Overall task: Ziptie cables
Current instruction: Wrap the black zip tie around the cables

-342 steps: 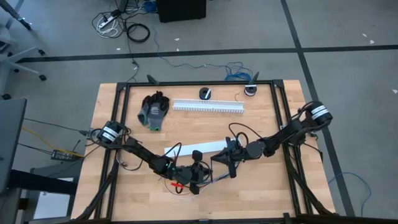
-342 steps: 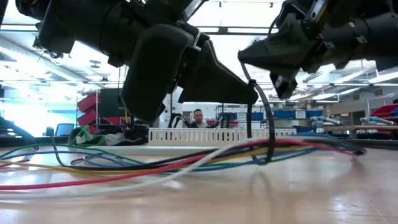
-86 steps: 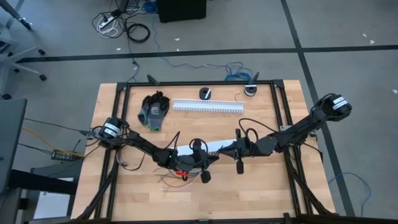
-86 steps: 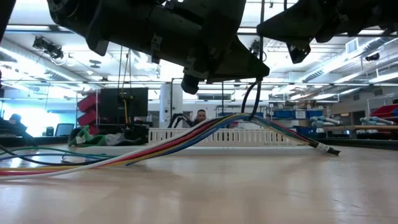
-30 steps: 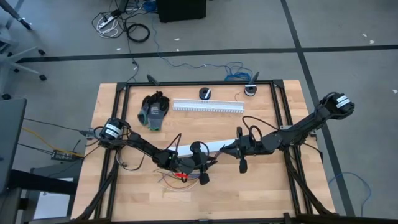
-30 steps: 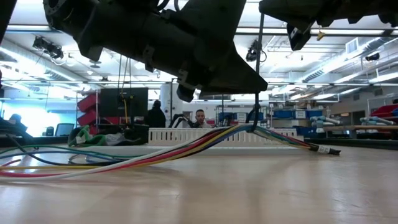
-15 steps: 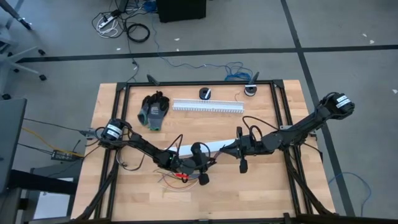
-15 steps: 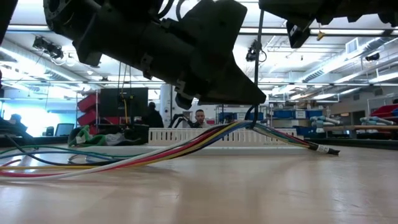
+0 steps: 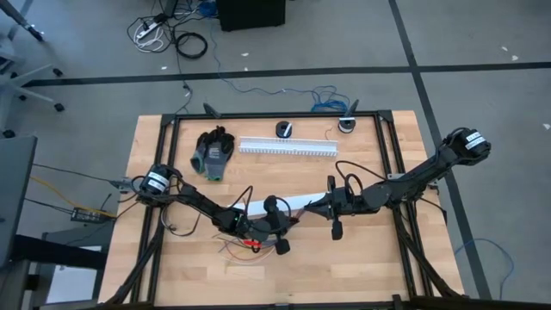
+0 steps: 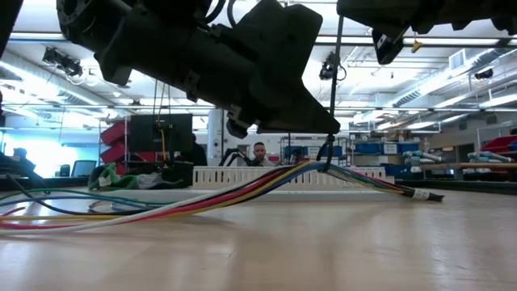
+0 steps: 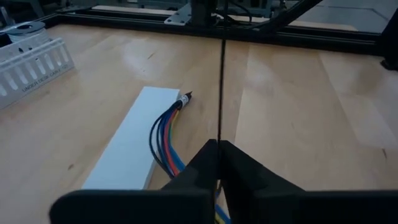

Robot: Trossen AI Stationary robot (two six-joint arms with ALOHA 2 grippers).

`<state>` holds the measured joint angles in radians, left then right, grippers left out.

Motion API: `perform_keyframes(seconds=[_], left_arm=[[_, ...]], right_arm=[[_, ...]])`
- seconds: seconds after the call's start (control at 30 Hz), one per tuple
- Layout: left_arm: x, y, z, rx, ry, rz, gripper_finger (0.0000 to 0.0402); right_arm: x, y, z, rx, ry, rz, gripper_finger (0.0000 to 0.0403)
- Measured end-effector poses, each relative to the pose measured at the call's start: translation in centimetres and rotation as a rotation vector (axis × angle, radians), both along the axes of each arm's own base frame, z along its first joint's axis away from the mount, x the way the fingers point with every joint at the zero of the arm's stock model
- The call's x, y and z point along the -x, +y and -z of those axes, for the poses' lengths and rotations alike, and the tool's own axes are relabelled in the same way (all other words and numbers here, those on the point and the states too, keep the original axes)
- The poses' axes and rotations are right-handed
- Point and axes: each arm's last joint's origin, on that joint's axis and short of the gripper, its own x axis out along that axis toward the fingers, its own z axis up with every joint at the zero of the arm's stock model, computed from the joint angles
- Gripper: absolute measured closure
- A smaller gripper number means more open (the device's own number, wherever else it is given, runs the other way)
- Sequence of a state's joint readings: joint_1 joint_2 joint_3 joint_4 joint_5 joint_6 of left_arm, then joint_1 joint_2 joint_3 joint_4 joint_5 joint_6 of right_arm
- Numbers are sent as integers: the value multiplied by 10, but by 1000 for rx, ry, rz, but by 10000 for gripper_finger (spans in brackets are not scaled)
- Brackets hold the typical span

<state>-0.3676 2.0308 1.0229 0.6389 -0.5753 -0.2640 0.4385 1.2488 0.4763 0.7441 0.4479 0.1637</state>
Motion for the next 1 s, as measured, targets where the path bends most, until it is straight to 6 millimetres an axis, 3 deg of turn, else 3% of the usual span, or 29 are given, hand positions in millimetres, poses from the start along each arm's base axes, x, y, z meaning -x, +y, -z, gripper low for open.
perform_keyframes(seconds=[0.8,1.0], left_arm=[[-1,-4,-5,-53,-52,35,401],[-2,-4,-6,-65,-67,24,401]], right_arm=[[2,0,-6,-15,-40,-20,401],[2,3,-5,-45,-30,-117,374]])
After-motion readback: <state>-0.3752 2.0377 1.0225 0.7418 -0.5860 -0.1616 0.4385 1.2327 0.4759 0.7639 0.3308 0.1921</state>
